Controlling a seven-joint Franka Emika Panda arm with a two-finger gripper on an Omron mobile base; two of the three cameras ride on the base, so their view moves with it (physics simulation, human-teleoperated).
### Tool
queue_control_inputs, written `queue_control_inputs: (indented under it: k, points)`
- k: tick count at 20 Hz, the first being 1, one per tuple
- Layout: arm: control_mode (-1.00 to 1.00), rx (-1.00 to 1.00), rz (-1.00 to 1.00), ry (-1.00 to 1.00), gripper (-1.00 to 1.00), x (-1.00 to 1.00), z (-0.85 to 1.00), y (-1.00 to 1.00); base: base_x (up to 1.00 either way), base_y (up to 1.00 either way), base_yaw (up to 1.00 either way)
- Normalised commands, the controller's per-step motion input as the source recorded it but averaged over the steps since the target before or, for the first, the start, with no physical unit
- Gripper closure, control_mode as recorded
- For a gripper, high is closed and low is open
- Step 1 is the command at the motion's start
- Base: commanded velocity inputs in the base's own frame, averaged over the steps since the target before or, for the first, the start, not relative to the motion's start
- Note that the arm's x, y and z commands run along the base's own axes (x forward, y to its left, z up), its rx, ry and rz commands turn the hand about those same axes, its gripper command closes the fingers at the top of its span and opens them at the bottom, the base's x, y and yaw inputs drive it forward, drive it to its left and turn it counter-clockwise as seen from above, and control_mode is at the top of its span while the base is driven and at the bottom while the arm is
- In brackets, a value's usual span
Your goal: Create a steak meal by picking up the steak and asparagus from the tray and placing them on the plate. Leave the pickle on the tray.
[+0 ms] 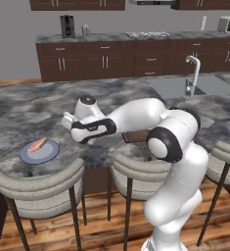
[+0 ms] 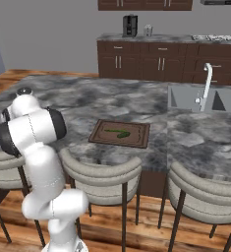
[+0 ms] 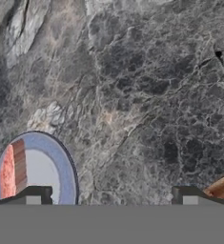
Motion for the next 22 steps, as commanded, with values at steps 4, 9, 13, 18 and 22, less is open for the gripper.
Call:
queue_control_inputs:
  k: [4,9,13,18,22]
  points:
    - [-1.0,0.0,-0.11,0.0,-1.0,0.08,0.28,-1.0,0.0,0.0,0.0]
    - [-1.0,0.0,-0.16,0.03,-1.0,0.05,0.07,-1.0,0.0,0.0,0.0]
    - [-1.0,-0.01,-0.16,0.05,-1.0,0.07,0.0,-1.0,0.0,0.0,0.0]
    - [-1.0,0.0,-0.18,0.15,-1.0,0.27,0.0,-1.0,0.0,0.0,0.0]
    - [-1.0,0.0,-0.13,0.17,-1.0,0.42,-0.09,-1.0,0.0,0.0,0.0]
